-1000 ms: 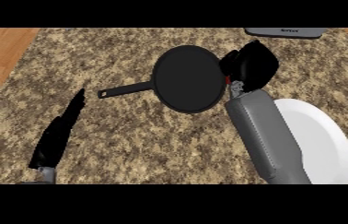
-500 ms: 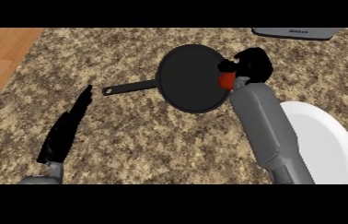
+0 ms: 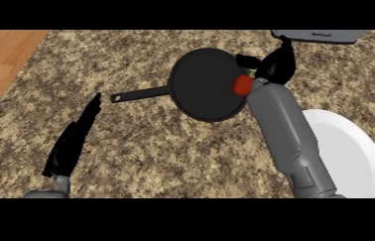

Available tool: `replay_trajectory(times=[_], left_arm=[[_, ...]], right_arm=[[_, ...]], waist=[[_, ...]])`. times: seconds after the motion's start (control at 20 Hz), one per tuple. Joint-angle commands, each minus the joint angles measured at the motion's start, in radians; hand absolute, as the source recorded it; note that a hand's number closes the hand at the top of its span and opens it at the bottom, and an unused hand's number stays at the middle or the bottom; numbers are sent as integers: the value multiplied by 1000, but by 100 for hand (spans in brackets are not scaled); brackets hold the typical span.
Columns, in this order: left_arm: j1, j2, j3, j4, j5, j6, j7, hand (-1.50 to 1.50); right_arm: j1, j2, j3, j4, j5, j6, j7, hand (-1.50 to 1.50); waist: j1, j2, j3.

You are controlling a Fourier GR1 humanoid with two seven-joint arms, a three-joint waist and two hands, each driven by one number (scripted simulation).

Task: Pick the bell pepper from the plate and place it in the pan

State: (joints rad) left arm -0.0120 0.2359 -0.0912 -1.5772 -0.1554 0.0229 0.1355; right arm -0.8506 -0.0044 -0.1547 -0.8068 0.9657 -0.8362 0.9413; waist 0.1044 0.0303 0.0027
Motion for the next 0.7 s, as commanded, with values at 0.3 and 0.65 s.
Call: replay_trajectory(times=[0.3, 0.65], left_arm=[[36, 7, 40, 0, 22, 4, 10, 0], [83, 19, 69, 7, 8, 25, -4, 0]], right_arm=[[17, 4, -78, 73, 118, -546, 67, -150], [203, 4, 49, -23, 181, -647, 146, -150]], waist=[[-63, -23, -3], [-111, -50, -5]])
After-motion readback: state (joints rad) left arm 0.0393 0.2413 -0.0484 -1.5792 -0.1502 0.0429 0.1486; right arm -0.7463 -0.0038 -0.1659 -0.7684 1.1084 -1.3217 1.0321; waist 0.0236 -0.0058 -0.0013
